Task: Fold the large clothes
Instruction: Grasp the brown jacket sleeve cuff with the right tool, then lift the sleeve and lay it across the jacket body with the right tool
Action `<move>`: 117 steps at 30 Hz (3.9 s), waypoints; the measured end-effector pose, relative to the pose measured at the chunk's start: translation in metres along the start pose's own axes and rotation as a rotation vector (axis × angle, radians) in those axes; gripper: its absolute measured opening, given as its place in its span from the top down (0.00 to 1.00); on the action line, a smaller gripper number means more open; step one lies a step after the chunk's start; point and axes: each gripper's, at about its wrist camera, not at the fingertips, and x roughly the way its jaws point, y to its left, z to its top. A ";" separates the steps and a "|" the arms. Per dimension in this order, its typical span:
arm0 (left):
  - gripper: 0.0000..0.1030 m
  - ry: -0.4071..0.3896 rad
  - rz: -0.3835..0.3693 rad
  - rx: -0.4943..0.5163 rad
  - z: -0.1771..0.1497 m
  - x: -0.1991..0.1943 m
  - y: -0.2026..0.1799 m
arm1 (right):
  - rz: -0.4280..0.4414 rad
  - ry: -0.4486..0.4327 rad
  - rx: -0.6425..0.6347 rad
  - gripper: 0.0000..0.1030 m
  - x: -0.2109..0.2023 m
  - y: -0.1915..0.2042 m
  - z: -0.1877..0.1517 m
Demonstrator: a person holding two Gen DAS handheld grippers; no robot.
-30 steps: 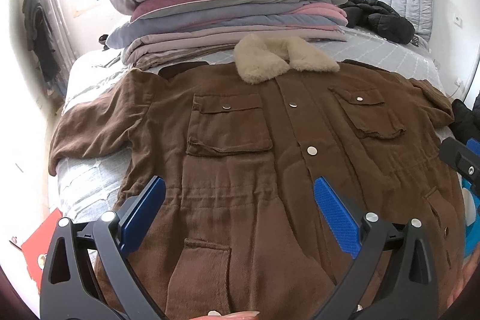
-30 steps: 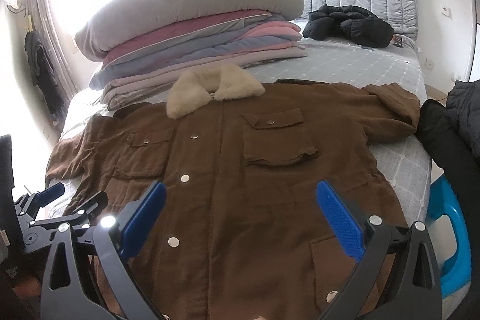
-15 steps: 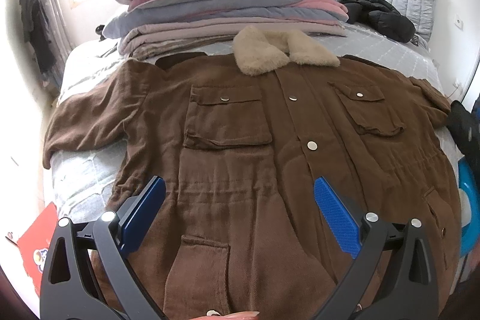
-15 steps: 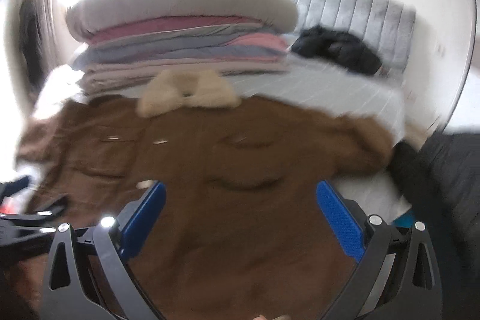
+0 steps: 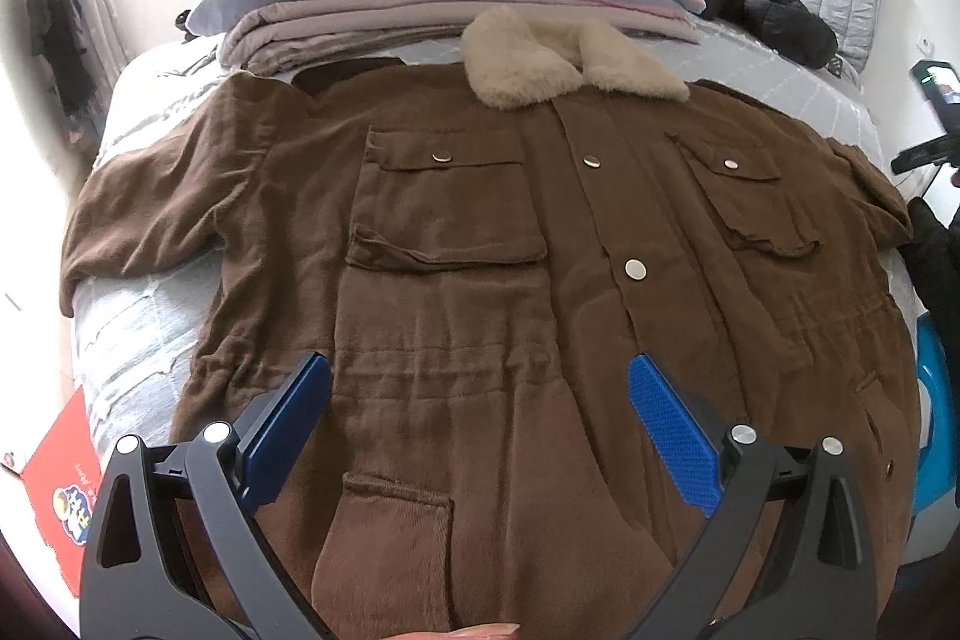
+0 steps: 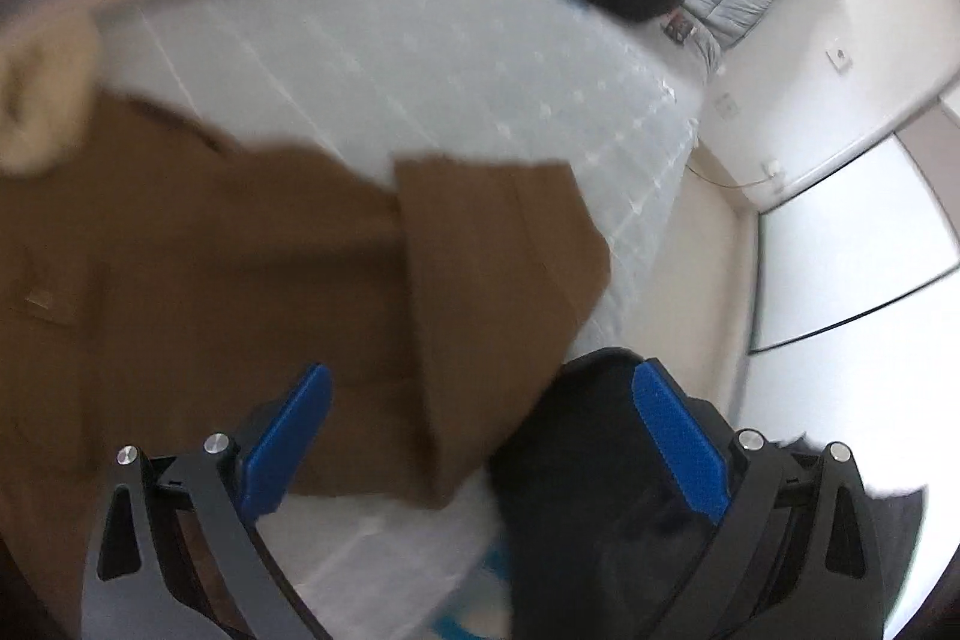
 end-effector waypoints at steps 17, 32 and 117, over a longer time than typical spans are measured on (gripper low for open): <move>0.07 0.109 -0.038 -0.015 -0.003 0.028 0.006 | 0.037 0.147 0.009 0.86 0.083 -0.017 0.014; 0.07 0.118 -0.030 -0.007 -0.004 0.033 0.006 | 0.261 -0.050 0.170 0.29 0.038 -0.045 0.030; 0.07 0.008 -0.056 -0.269 0.007 -0.022 0.120 | 1.032 -0.528 0.012 0.85 -0.161 0.262 -0.012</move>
